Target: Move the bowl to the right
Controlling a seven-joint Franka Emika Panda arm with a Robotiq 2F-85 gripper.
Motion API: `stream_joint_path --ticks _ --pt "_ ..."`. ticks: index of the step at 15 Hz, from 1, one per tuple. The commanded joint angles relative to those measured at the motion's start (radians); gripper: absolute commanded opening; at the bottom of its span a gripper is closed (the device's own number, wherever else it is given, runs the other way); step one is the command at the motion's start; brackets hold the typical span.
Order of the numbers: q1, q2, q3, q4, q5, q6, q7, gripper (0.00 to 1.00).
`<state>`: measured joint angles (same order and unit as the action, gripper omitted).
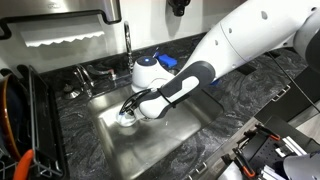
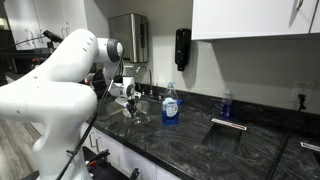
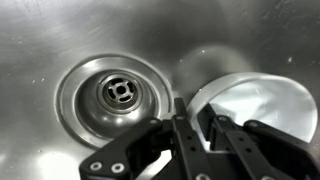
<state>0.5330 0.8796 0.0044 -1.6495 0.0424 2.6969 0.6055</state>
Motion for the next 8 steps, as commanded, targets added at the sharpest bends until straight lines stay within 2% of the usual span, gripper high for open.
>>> stream_joint_path --ticks 1,8 --pt "0.021 0.009 -0.023 0.029 -0.013 -0.029 0.025 0.0" --pt "0.032 -0.023 -0.05 -0.011 -0.014 -0.008 0.057 0.02"
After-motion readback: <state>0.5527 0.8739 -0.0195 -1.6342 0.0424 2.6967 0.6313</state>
